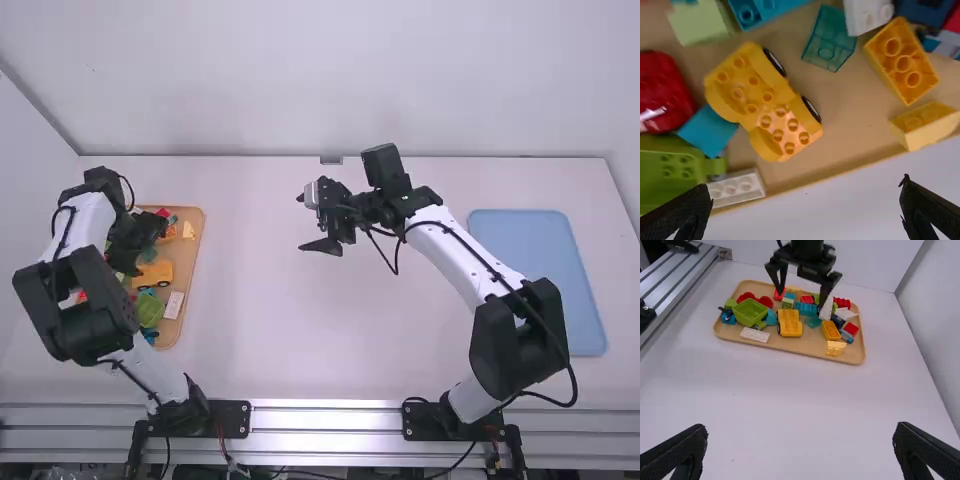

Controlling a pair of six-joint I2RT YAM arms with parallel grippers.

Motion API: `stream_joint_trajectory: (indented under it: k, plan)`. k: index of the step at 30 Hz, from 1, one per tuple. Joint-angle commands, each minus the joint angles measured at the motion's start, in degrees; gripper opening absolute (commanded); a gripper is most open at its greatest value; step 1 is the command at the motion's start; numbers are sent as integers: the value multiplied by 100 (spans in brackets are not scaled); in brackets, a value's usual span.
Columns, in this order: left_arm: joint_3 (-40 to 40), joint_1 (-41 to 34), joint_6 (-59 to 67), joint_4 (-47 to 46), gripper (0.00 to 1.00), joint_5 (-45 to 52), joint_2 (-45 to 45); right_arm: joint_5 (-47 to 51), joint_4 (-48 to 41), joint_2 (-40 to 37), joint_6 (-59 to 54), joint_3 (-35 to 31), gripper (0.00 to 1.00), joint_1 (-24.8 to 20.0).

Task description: Assemble lego blocks to make yellow taxi

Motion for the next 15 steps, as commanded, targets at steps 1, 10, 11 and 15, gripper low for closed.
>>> stream_joint_trajectory:
  k: [1, 10, 11, 15]
  plan:
    - [81, -11, -1069, -61, 99, 289, 236, -105, 50, 66, 50, 210, 99, 13]
    - [-81, -11, -2494, -57, 99, -348, 396, -15, 118, 66, 46, 210, 99, 15]
    - [-122, -11, -2667, -55, 99, -470, 396, 63, 164, 66, 55, 210, 99, 13]
    - [-326, -11, -2708, 125, 99, -516, 396, 170, 188, 66, 50, 210, 99, 13]
